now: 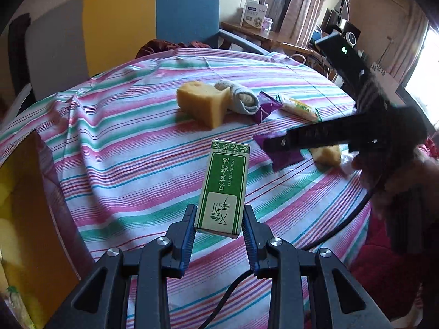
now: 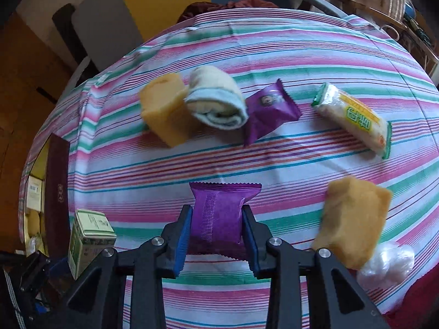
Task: Organize objects
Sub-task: 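Carry the green tea box into the gold tray and open the left gripper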
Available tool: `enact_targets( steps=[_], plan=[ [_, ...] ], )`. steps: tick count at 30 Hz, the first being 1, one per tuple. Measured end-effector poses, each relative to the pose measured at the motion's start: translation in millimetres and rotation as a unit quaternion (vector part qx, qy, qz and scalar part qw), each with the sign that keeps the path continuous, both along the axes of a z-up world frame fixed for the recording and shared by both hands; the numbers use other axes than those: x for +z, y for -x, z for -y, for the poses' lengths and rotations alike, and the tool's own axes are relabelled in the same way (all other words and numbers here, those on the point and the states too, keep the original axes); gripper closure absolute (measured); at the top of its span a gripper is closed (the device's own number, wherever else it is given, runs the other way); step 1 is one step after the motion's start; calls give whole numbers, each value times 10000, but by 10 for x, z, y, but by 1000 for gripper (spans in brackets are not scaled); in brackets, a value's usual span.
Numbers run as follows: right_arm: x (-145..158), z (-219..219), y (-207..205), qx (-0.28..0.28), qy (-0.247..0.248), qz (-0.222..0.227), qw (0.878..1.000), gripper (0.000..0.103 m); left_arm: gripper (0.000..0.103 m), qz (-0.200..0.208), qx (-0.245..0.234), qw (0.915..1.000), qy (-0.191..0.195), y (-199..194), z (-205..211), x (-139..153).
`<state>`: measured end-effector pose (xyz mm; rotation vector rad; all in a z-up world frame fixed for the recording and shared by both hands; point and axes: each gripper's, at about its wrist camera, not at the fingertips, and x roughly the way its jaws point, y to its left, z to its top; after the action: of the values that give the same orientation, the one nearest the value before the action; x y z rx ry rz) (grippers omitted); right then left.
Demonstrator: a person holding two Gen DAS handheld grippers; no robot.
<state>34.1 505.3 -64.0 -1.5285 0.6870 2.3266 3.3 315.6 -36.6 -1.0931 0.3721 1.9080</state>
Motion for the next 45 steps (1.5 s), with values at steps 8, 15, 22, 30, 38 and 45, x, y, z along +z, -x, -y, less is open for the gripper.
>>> enact_targets(
  steps=[8, 15, 22, 30, 38, 45],
  plan=[
    [-51, 92, 65, 205, -270, 31, 9994, 68, 70, 47, 501, 9983, -300, 156, 450, 272],
    [-44, 125, 86, 281, -402, 23, 9988, 68, 70, 47, 1520, 9879, -311, 694, 1187, 400],
    [-44, 112, 83, 296, -413, 55, 9987, 68, 70, 217, 2764, 9608, 32, 1398, 1904, 247],
    [-46, 120, 95, 292, -406, 57, 9987, 68, 70, 573, 3825, 9219, 207, 1923, 2265, -22],
    [-50, 146, 101, 298, -413, 50, 9987, 68, 70, 850, 4445, 8906, 443, 2162, 2346, -261],
    [-51, 149, 111, 289, -408, 48, 9987, 68, 70, 771, 4656, 8790, 676, 2279, 2338, -381]
  ],
)
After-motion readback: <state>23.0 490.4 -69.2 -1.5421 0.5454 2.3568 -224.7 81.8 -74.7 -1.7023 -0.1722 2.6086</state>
